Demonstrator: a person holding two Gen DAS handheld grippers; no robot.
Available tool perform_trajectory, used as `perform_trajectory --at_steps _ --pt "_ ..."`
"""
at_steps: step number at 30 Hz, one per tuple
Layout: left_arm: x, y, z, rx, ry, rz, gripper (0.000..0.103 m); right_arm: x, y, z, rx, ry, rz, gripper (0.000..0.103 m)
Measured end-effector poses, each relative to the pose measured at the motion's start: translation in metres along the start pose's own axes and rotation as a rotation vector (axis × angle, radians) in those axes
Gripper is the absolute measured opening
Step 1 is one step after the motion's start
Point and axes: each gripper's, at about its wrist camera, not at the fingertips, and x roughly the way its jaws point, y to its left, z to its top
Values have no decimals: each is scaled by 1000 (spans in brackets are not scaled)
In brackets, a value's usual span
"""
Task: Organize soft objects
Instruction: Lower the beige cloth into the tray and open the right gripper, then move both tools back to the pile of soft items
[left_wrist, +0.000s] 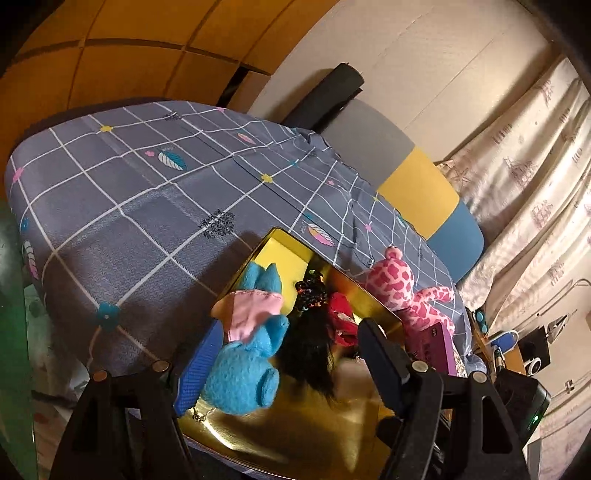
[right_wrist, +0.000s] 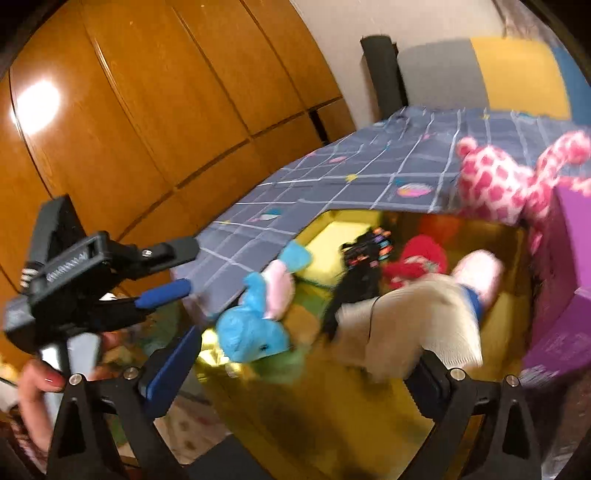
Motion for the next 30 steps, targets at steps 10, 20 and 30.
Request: perform_trajectory --at_steps 10,20,30 --pt "10 9 2 -26 35 -30 76 -3 13 8 4 13 11 102" --pt "22 -10 -6 5 97 -79 76 -106 -4 29 34 -293 -215 102" --pt "41 -98 -35 209 204 -167 76 -218 -92 -2 293 -414 -612 101"
